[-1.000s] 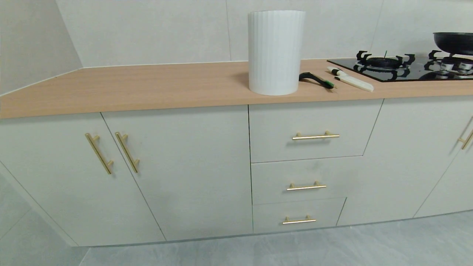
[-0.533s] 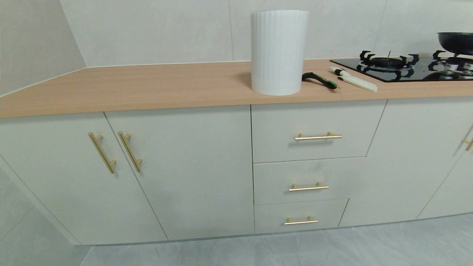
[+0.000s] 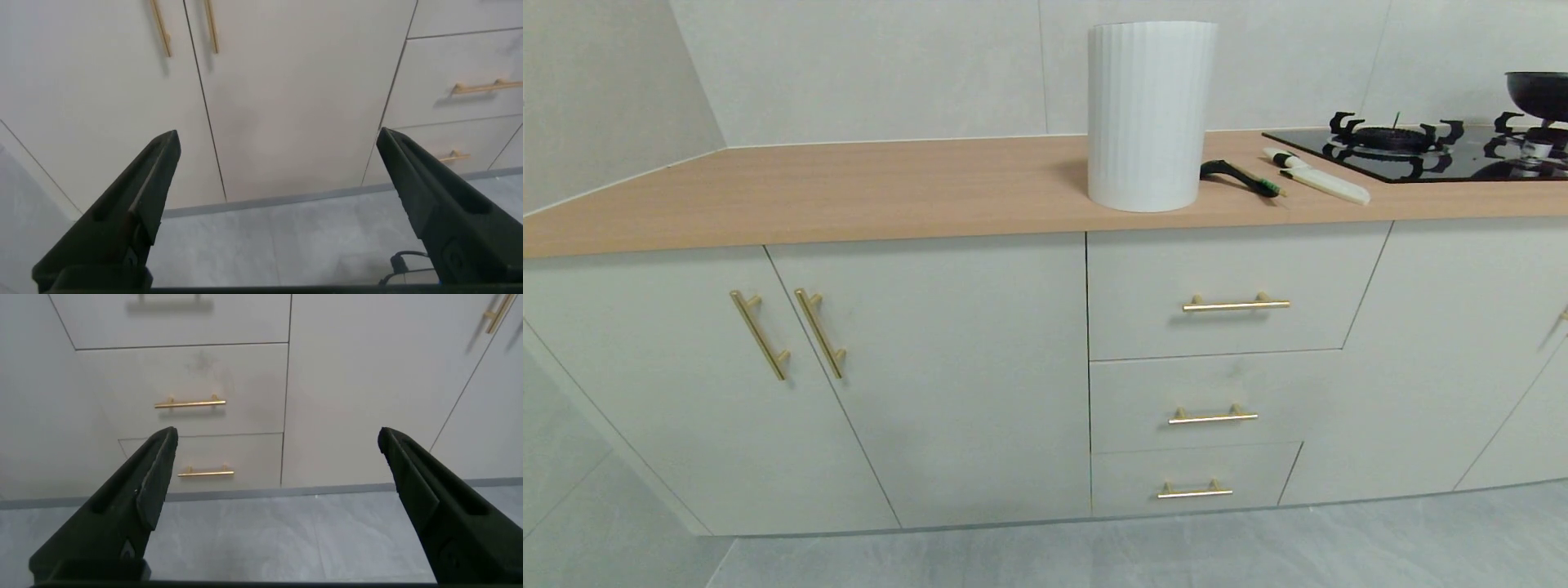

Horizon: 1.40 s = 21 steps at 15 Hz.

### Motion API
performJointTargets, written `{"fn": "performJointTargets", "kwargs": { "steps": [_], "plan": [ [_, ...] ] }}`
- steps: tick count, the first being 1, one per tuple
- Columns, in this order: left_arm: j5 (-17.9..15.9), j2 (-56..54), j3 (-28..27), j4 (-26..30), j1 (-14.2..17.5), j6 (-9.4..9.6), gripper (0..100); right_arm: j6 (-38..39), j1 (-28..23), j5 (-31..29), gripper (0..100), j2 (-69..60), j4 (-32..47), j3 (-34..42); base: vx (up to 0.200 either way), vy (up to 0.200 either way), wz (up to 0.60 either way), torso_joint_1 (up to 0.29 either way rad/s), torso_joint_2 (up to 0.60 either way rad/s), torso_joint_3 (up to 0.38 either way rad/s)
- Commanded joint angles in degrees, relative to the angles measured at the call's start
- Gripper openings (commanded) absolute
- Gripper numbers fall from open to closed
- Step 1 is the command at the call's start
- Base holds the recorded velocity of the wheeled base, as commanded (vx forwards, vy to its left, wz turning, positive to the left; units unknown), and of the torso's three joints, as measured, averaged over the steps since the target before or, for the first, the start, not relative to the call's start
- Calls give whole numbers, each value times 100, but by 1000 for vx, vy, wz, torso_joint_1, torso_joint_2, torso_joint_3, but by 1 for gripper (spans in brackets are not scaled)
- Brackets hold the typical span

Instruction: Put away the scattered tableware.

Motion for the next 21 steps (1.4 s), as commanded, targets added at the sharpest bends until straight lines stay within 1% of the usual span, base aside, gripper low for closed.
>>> {"fn": "performJointTargets", "kwargs": {
  "steps": [1,13,14,15,16,17,21],
  "plan": [
    [-2,2,1,2,0,-7,100,1,-5,1,100,5,-2,-1,0,0,0,0,0,0],
    [-2,2,1,2,0,2,100,-105,-5,53,100,5,-11,-1,0,0,0,0,0,0],
    [-2,2,1,2,0,2,100,-122,-5,62,100,5,-63,-19,0,0,0,0,0,0],
    [-2,2,1,2,0,2,100,-87,-5,141,100,5,-186,-230,0,0,0,0,0,0],
    [-2,2,1,2,0,2,100,-34,22,440,100,128,-160,-608,0,0,0,0,0,0],
    [-2,2,1,2,0,2,100,10,48,572,100,436,-98,-757,0,0,0,0,0,0],
    [-2,2,1,11,0,2,100,-8,180,677,100,2290,-125,-1153,0,0,0,0,0,0]
  ]
}}
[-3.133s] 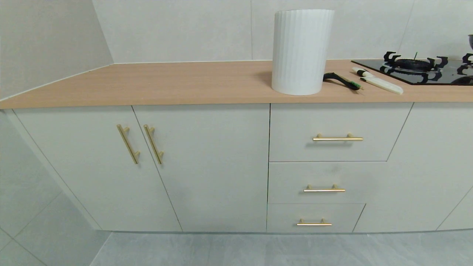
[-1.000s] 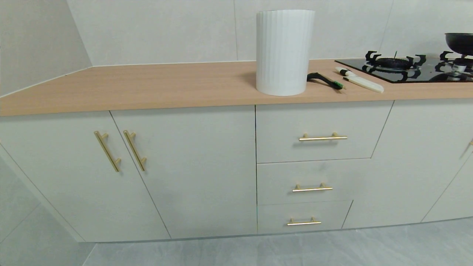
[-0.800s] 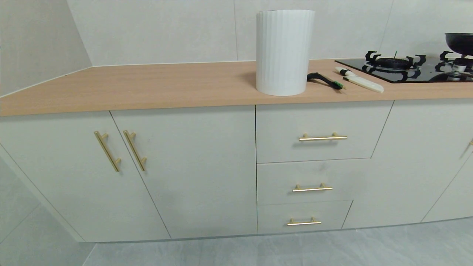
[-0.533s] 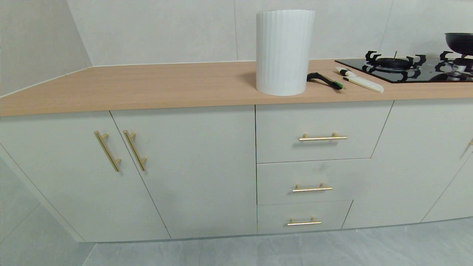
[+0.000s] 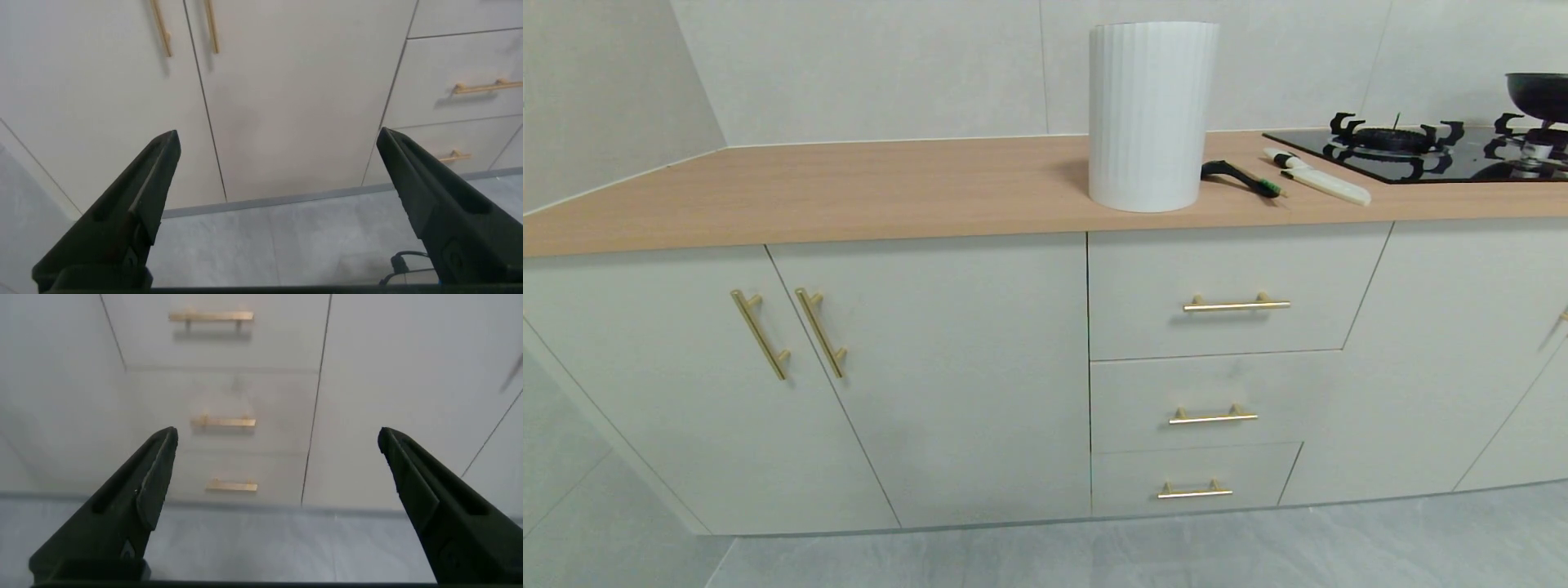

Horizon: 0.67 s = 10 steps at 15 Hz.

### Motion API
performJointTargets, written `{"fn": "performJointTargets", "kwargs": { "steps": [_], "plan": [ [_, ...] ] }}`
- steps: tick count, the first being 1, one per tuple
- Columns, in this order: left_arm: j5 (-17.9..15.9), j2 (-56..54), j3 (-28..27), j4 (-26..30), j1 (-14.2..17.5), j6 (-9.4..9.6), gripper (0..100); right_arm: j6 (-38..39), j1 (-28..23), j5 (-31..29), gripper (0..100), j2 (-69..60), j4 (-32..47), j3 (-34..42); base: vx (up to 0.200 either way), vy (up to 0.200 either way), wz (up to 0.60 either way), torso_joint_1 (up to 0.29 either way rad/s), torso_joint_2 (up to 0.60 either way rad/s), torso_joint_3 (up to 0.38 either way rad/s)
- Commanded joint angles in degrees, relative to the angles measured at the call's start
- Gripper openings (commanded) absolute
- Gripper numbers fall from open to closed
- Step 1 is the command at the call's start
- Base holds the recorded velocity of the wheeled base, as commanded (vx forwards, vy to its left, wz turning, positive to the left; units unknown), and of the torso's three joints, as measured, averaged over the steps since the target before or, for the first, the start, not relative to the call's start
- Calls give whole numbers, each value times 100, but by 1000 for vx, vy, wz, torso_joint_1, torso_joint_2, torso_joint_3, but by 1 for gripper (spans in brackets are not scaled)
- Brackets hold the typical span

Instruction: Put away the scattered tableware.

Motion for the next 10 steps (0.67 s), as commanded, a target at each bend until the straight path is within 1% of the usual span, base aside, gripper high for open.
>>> {"fn": "performJointTargets", "kwargs": {
  "steps": [1,2,3,5,7,8,10],
  "plan": [
    [-2,2,1,8,0,0,100,-2,246,178,100,1660,-13,-511,0,0,0,0,0,0],
    [-2,2,1,-1,0,0,100,-2,264,186,100,1730,-13,-538,0,0,0,0,0,0],
    [-2,2,1,-1,0,0,100,-2,457,213,100,2556,-21,-898,0,0,0,0,0,0],
    [-2,2,1,-1,0,0,100,7,615,213,100,3418,-188,-1311,0,0,0,0,0,0],
    [-2,2,1,-1,0,0,100,7,685,204,100,4332,-531,-1680,0,0,0,0,0,0],
    [-2,2,1,-1,0,0,100,-2,694,204,100,4499,-584,-1750,0,0,0,0,0,0],
    [-2,2,1,-1,0,0,100,-2,844,204,100,5650,-760,-2366,0,0,0,0,0,0]
  ]
}}
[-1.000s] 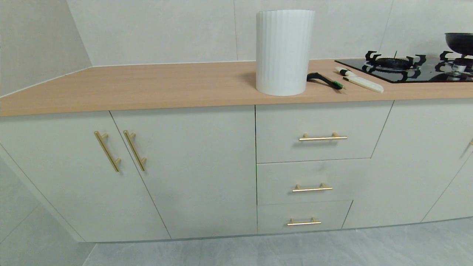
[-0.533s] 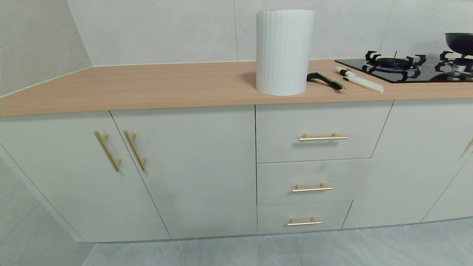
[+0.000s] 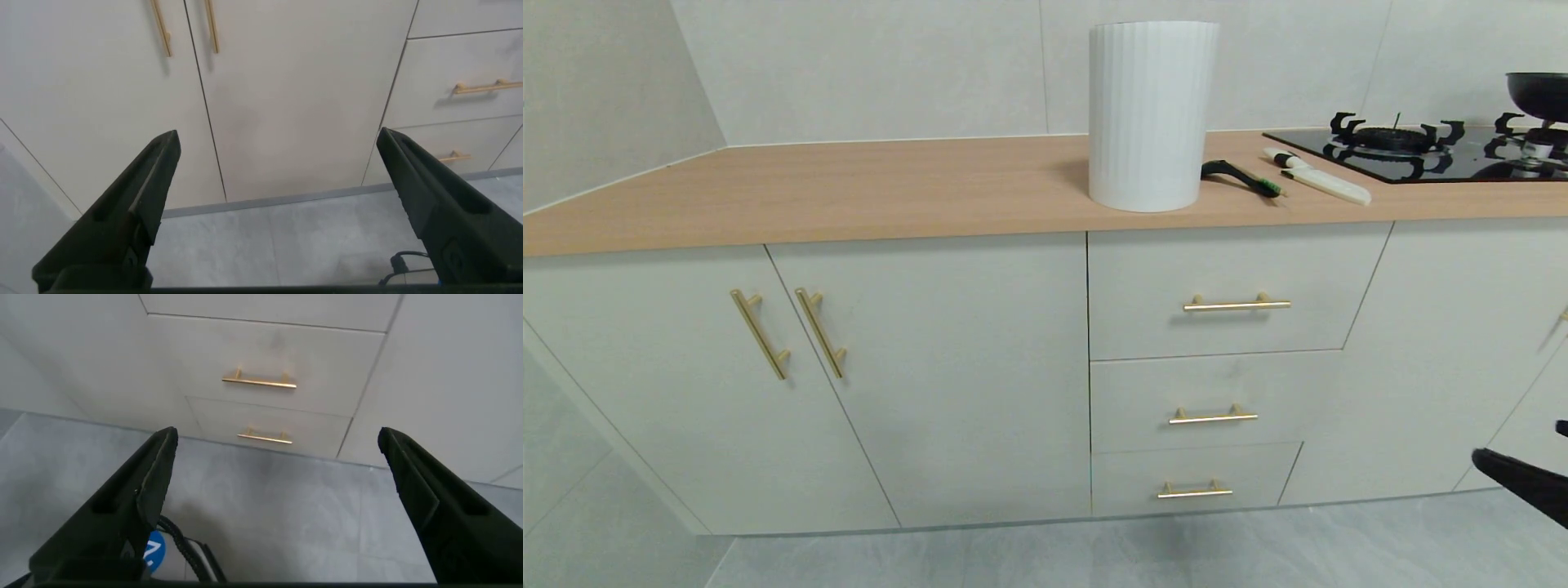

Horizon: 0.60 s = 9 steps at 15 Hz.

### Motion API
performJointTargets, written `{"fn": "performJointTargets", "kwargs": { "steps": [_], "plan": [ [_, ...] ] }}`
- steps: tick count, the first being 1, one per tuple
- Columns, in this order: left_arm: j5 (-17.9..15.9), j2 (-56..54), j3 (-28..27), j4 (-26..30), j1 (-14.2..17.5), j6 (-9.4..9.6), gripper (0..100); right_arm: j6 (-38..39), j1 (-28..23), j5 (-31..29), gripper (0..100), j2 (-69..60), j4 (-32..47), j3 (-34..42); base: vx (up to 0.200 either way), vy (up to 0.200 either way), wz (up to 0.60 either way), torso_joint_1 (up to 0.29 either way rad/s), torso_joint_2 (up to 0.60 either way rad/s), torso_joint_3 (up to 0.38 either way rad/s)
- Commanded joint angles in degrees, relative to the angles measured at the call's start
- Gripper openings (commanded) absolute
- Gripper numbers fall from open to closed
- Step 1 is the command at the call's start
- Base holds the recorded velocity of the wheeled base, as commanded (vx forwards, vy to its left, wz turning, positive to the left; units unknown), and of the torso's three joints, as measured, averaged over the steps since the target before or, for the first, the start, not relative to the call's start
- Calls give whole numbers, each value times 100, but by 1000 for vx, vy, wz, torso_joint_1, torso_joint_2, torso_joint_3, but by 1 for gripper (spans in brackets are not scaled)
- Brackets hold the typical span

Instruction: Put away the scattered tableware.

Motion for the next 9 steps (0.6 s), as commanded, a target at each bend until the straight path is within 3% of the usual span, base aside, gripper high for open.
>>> {"fn": "performJointTargets", "kwargs": {
  "steps": [1,5,9],
  "plan": [
    [0,2,1,-1,0,0,100,-7,263,-5,100,1926,-164,-916,0,0,0,0,0,0],
    [0,2,1,-1,0,0,100,-15,536,-31,100,3719,-216,-2006,0,0,0,0,0,0],
    [0,2,1,-1,0,9,100,-15,615,-154,100,4958,-1201,-2068,0,0,0,0,0,0]
  ]
}}
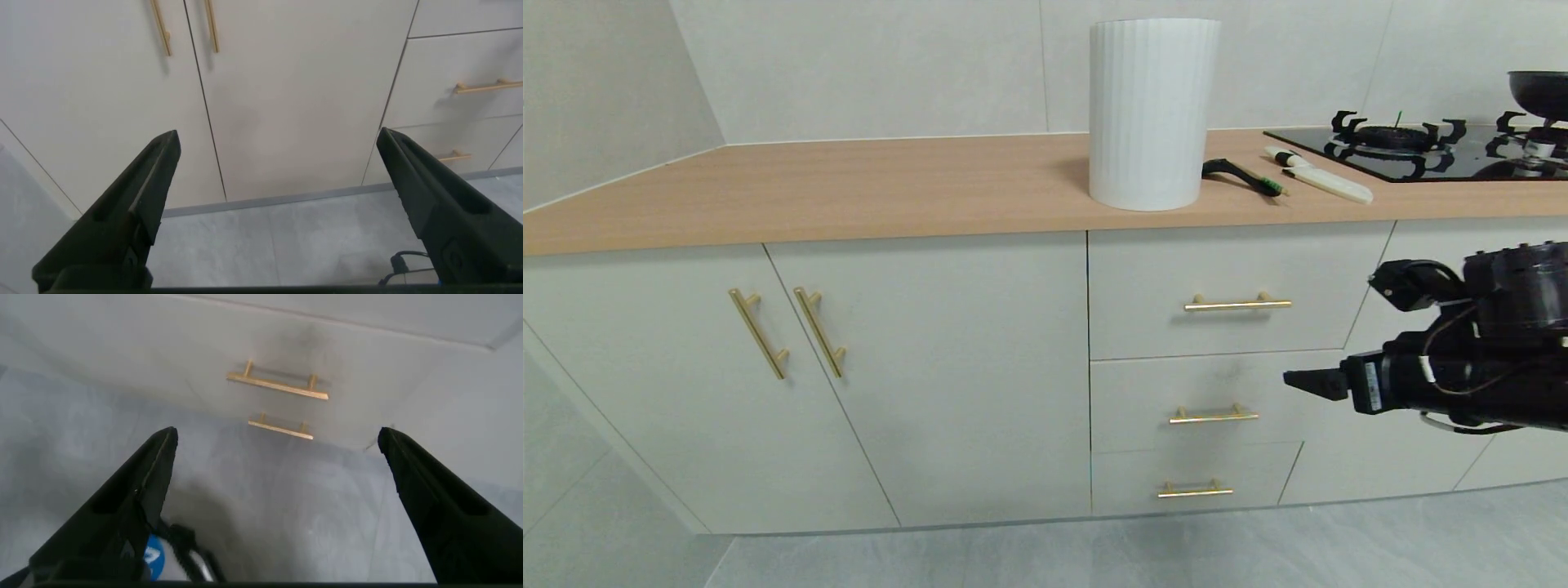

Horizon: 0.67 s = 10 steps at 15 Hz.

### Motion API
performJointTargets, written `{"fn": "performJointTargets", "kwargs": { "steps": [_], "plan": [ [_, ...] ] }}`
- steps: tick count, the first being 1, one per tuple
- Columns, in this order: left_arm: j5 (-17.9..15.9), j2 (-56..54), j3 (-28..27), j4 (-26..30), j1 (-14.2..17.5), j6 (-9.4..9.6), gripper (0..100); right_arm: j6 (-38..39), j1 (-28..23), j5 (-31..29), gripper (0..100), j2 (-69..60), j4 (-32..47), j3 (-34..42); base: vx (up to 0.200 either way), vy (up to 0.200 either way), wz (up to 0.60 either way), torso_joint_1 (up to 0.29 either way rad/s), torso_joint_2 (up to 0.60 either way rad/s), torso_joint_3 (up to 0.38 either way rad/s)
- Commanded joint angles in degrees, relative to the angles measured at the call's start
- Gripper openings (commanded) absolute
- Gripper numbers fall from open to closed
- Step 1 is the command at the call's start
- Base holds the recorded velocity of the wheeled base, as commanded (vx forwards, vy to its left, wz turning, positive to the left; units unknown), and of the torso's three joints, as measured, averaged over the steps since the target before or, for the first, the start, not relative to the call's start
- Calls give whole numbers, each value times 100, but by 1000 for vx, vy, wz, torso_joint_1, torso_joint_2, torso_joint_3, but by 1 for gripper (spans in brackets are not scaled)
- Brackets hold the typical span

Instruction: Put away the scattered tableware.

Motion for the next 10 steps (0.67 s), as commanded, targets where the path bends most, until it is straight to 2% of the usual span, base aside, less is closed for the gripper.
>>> {"fn": "performJointTargets", "kwargs": {
  "steps": [1,4,10],
  "plan": [
    [-2,2,1,-1,0,-12,100,1,125,-172,100,1231,-625,-83,0,0,0,0,0,0],
    [-2,2,1,8,0,-3,100,27,169,-453,100,1767,-1179,-74,0,0,0,0,0,0],
    [-2,2,1,8,0,-3,100,62,169,-638,100,2716,-2110,-92,0,0,0,0,0,0]
  ]
}}
